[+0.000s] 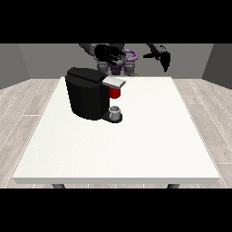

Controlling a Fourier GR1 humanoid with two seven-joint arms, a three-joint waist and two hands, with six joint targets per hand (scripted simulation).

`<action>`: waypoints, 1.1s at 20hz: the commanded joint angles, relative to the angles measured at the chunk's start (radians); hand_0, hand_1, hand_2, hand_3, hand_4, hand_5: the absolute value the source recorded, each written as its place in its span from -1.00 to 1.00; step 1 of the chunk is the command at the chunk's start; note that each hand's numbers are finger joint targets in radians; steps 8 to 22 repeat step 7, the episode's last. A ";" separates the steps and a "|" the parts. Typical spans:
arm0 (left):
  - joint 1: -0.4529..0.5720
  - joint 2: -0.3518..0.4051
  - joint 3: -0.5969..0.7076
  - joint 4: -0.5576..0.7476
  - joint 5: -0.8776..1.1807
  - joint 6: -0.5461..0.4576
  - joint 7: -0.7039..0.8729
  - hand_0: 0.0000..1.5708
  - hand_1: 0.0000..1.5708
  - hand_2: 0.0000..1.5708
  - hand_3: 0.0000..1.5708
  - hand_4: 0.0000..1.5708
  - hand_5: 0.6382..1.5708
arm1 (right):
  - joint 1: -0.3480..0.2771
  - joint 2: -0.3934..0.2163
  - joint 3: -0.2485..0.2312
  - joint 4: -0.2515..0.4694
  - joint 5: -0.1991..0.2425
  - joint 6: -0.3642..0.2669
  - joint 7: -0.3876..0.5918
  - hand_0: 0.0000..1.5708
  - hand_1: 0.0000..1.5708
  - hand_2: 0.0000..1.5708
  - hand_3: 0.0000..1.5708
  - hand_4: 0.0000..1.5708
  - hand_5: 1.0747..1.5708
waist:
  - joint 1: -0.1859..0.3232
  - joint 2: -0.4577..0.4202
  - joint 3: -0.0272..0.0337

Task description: Insert the coffee pod into the coffee machine and close the lid

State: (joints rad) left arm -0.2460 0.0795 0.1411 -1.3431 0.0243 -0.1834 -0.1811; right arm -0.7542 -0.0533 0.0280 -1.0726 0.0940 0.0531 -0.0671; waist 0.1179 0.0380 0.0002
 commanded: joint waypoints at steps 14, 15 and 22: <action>0.063 -0.001 0.018 0.020 -0.004 0.044 0.031 -1.00 -1.00 -1.00 -1.00 -0.76 1.00 | 0.362 0.053 0.148 -0.133 -0.165 -0.057 -0.113 -1.00 -1.00 -1.00 -1.00 -0.80 1.00 | -0.103 -0.138 0.0002; 0.063 -0.001 0.018 0.020 -0.004 0.044 0.031 -1.00 -1.00 -1.00 -1.00 -0.76 1.00 | 0.362 0.053 0.148 -0.133 -0.165 -0.057 -0.113 -1.00 -1.00 -1.00 -1.00 -0.80 1.00 | -0.103 -0.138 0.0002; 0.063 -0.001 0.018 0.020 -0.004 0.044 0.031 -1.00 -1.00 -1.00 -1.00 -0.76 1.00 | 0.362 0.053 0.148 -0.133 -0.165 -0.057 -0.113 -1.00 -1.00 -1.00 -1.00 -0.80 1.00 | -0.103 -0.138 0.0002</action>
